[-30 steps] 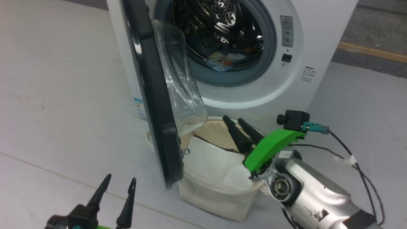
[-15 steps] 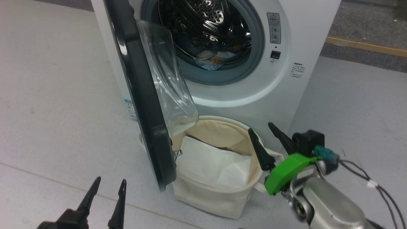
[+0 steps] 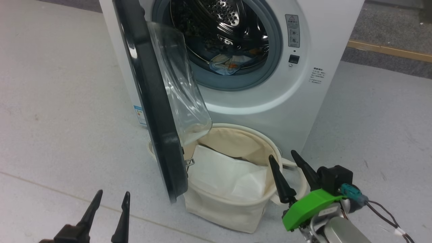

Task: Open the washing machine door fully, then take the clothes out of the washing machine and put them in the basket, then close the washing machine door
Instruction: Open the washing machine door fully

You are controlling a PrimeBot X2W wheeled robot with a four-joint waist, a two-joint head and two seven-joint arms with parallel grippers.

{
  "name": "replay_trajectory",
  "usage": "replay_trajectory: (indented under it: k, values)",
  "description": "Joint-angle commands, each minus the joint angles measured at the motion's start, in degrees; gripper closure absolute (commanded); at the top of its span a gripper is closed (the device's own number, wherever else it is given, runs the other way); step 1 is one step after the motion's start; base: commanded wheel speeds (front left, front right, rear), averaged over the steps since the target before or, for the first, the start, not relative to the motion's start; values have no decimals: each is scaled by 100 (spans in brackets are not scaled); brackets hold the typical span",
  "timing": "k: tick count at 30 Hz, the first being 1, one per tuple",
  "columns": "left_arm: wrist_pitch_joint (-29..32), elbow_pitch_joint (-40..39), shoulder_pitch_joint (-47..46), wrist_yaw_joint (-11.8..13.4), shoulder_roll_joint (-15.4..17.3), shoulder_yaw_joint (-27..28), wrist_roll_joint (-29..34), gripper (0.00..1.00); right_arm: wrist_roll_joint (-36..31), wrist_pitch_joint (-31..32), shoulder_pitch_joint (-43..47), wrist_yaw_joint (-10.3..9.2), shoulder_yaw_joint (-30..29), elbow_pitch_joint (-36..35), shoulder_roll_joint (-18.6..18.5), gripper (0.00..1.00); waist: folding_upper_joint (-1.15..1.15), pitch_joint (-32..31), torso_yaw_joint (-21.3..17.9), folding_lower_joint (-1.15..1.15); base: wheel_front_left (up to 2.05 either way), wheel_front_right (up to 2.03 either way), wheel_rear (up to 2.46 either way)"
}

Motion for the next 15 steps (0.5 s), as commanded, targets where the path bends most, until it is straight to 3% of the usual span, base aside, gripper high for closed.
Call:
replay_trajectory:
  k: [1, 2, 3, 4, 15]
  values:
    - [10, -244, -186, 33, 89, 250, -65, 0, -71, 50, -12, 23, -6, -289, 73, 0, 0, -3, 6, 0, 0, 0, 0]
    - [1, -287, -194, 32, 76, 255, -91, 2, -88, 86, 18, 23, -35, -338, 84, 0, 0, -6, 10, 0, 0, 0, 0]
    - [-6, -346, -201, 21, 56, 256, -128, 94, -101, 119, 42, 23, -61, -388, 94, 0, 0, -4, 14, 0, 0, 0, 0]
    - [-10, -419, -213, 8, 32, 251, -167, 100, -114, 148, 64, 23, -87, -432, 100, 0, 0, -5, 24, 0, 0, 0, 0]
    - [286, -2006, -497, 176, -205, -204, 99, 100, -109, 329, 264, 23, -241, -673, 168, 0, 0, -93, 90, 0, 0, 0, 0]
